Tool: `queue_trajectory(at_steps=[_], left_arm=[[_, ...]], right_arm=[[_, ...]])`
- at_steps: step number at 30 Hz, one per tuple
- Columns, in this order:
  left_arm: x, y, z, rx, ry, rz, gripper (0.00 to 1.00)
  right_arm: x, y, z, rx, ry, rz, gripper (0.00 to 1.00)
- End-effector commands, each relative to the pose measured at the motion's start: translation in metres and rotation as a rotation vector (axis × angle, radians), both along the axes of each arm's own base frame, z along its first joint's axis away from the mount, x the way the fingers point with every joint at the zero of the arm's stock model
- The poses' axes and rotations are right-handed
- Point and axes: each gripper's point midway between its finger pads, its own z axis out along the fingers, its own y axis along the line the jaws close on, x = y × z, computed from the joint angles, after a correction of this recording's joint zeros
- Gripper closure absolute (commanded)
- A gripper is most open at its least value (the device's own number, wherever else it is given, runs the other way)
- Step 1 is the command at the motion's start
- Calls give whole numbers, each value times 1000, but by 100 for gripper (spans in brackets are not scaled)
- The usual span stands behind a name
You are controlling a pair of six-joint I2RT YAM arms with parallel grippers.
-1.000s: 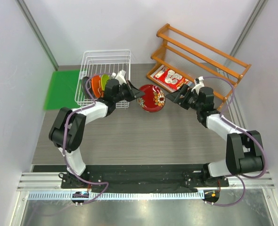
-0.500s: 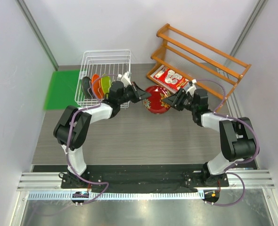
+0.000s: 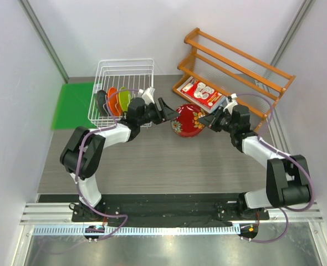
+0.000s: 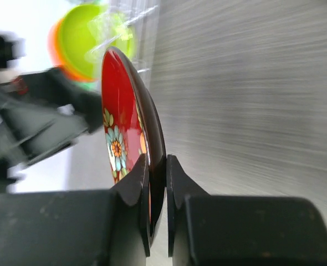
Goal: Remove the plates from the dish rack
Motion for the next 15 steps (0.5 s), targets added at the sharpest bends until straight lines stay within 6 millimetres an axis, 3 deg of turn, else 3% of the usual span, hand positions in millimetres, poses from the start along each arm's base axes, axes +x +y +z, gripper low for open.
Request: queue_trajectory(at_steps=[1,2,3,7,8,9,11,15], left_arm=[[7,28,39,140,-204,73,25],[5,34,34,200,-182,81,19],[6,40,35,236,-194,94,1],[14,74,47,433,-263,195,0],[10,81,39,488,-227,200,1],[15,87,48,513,-240,229,1],[14,108,44,616,-202,284,0],[14,133,57,688,-192,392,0]], right_arm=[[4,-49,-10,-214,7,-159,99],[2,-51,-11,-223,16,-158,99],[-3,-53,-18,-235,47,-155,99],[-18,-46,-39,-223,110,-96,99],[-20,-45,-45,-222,125,-86,99],[-22,-43,-53,-222,147,-69,99],[-25,-41,-61,-227,161,-45,99],[-28,-38,-74,-229,188,-8,99]])
